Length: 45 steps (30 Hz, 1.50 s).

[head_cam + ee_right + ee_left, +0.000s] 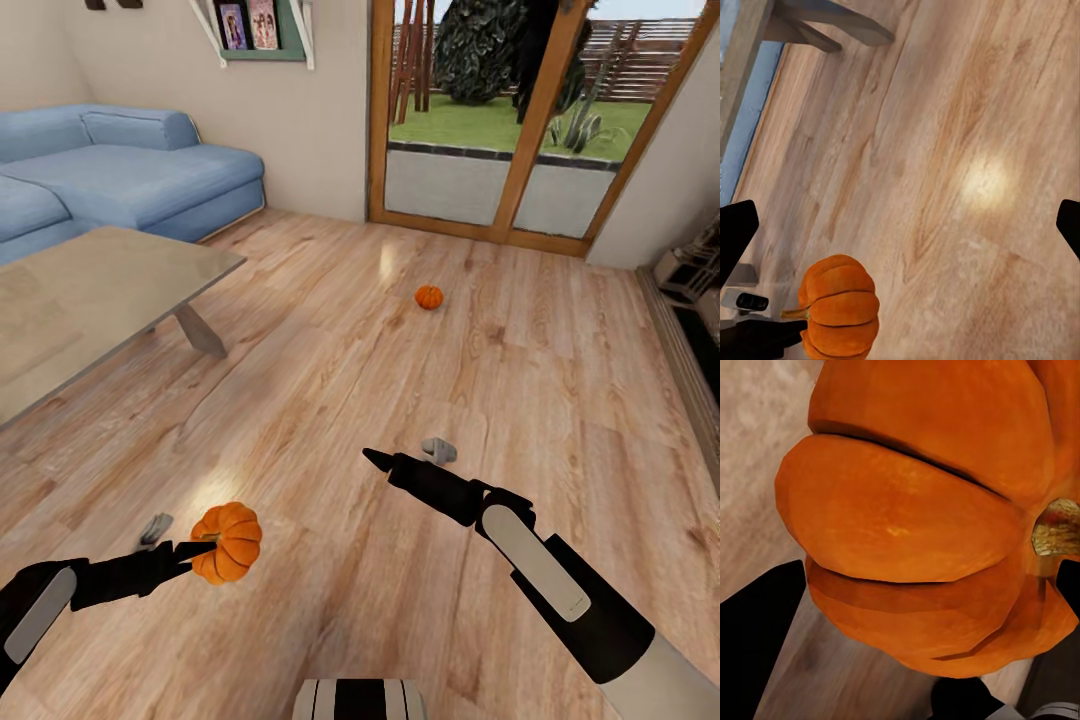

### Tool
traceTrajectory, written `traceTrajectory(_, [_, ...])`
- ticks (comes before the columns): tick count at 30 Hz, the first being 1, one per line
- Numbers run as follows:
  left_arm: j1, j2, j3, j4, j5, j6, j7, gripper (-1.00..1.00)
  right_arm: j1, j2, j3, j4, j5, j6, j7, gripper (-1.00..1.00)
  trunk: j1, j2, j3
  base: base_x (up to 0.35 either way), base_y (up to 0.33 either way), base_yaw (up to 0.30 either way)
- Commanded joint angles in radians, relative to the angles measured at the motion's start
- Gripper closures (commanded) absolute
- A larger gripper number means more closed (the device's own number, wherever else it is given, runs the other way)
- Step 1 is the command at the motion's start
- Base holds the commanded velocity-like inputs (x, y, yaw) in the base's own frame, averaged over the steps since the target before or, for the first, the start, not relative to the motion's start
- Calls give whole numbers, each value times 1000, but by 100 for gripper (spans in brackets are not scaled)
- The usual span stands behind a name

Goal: Place each of the two pumpkins and all three candles from the living room inside a cabinet in the living room (use any cabinet), then make sure every cabinet is closed, and position the cauldron so it is next to a table in the living room.

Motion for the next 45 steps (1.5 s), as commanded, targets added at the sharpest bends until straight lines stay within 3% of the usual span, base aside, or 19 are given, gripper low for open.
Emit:
traceTrajectory(1, [0, 1, -2, 0, 3, 4, 0, 100, -1, -1, 2, -1, -11, 0, -10, -100, -1, 0, 5, 0, 0, -83])
traceTrajectory(16, [0, 1, -2, 0, 2, 4, 0, 100, -1, -1, 1, 3, -13, 0, -10, -100, -7, 3, 86, 0, 0, -98])
traceTrajectory(23, [0, 1, -2, 0, 3, 4, 0, 100, -1, -1, 0, 3, -14, 0, -8, -100, -10, 5, 114, 0, 0, -21])
traceTrajectory(31, [0, 2, -2, 0, 4, 4, 0, 100, -1, -1, 0, 4, -15, 0, -5, -100, -14, 7, 149, 0, 0, -239])
traceTrajectory(45, [0, 10, -1, 1, 15, 4, -6, 100, -1, 1, 0, 10, -15, 0, -5, -100, -14, 7, 157, 58, 0, -207])
